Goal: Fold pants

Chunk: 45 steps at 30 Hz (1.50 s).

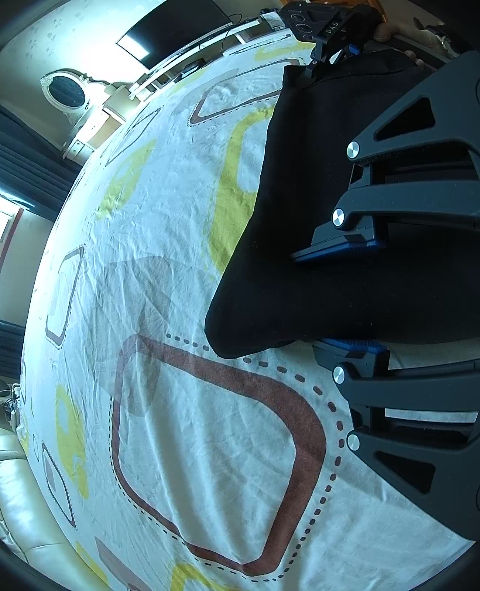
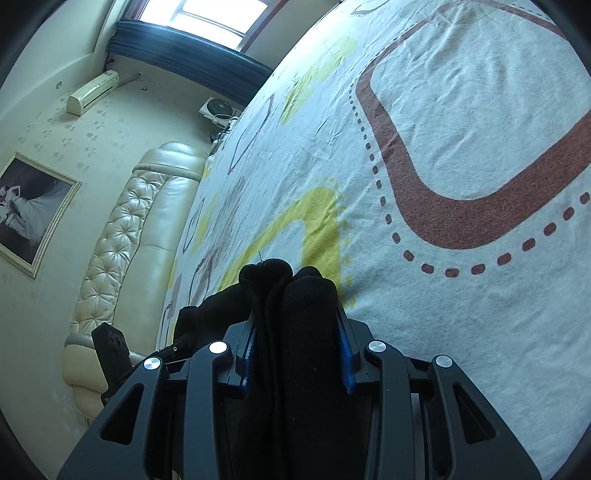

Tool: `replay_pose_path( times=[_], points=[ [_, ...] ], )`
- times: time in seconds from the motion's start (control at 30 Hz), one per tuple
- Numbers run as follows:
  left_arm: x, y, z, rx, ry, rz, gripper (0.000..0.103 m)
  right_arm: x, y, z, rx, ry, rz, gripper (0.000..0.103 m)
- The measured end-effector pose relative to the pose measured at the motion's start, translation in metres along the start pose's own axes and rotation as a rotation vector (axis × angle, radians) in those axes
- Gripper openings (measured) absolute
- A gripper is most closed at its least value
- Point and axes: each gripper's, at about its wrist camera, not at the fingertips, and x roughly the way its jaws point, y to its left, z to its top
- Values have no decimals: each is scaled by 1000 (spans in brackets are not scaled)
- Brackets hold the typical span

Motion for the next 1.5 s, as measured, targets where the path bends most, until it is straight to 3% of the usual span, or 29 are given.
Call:
replay_pose_path(
  times=[0.2,0.3,0.4,0.73,1.0,1.37,1.5],
  points=[
    [-4,1,-2,11,-18,10,51,-2,-6,0,25,22,24,38],
    [-9,3,-5,0,-20,14,61,-6,-7,-2,54,31,39,44],
    [-17,6,-12,-19,-13,-3,63,-17,-12,-7,85,22,47,51],
    [-58,26,-83,-135,38,-192,78,-75,-35,-48,210,0,101,68],
    [-68,51,-126,-302,40,-349,80,-66,-10,-86,129,117,82,76],
    [-64,41,-134,-315,68,-407,80,-56,8,-94,66,133,13,76],
    [-63,33,-136,-295,67,-397,80,-54,8,-96,39,129,-36,57]
  ],
)
